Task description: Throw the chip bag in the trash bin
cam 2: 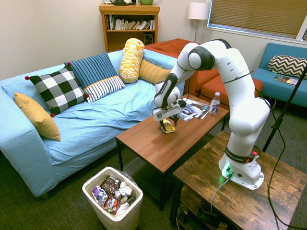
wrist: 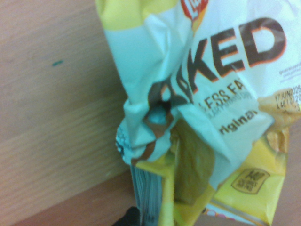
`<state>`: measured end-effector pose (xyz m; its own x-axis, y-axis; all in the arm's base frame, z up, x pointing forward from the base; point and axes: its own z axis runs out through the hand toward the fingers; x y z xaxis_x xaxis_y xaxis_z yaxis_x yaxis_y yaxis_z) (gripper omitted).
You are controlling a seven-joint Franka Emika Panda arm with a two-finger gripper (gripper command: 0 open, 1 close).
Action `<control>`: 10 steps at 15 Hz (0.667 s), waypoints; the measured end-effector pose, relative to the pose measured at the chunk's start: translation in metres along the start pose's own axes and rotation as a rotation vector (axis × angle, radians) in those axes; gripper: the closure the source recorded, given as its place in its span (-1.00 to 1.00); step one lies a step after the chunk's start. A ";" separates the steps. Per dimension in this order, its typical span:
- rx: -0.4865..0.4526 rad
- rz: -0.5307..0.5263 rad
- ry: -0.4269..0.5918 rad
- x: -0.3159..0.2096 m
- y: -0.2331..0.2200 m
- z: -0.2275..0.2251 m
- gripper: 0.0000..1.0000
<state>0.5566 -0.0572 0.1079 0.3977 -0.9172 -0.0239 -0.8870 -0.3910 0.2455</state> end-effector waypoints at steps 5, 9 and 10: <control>0.024 0.018 0.004 0.004 -0.014 0.007 1.00; 0.029 0.026 0.009 0.004 -0.015 0.007 1.00; 0.029 0.029 0.010 0.005 -0.015 0.007 1.00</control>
<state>0.5699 -0.0566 0.0979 0.3744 -0.9272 -0.0072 -0.9045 -0.3669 0.2176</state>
